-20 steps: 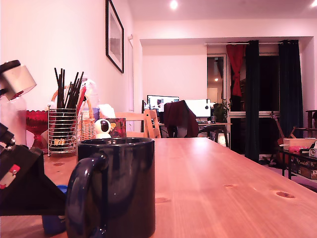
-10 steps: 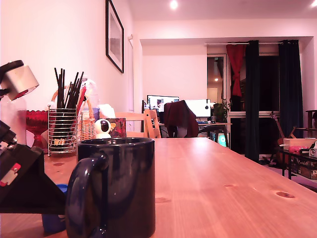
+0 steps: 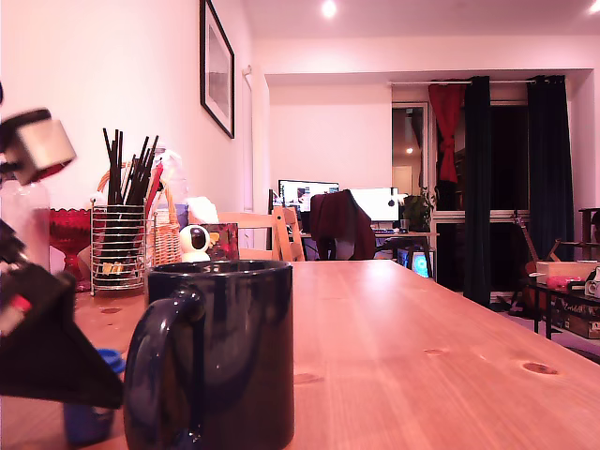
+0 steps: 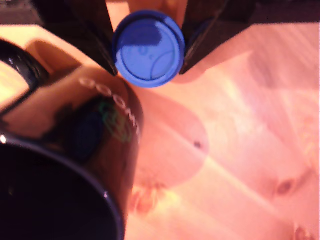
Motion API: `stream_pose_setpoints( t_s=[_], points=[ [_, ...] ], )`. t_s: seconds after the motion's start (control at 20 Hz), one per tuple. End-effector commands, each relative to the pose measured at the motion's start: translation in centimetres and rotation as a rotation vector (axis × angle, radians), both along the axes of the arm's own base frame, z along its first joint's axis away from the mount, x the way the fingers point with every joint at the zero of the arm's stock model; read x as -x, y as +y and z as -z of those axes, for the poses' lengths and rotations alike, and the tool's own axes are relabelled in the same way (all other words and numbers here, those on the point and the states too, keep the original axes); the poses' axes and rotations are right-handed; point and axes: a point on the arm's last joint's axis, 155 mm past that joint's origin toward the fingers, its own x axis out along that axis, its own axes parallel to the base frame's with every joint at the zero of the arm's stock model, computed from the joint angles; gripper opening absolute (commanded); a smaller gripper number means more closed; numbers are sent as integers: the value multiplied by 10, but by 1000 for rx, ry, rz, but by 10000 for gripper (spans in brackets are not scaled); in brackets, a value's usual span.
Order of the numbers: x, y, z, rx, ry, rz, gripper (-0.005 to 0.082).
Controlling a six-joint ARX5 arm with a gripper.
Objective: Pick the coffee capsule and then drop it inside the coffee cup in front of you
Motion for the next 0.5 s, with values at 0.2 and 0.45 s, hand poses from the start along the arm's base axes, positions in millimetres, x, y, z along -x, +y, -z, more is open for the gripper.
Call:
stream_pose_setpoints(
  t_s=[0.2, 0.45],
  points=[
    [3, 4, -25, -11, -8, -1, 233],
    [4, 4, -52, 32, -58, -7, 233]
  ],
)
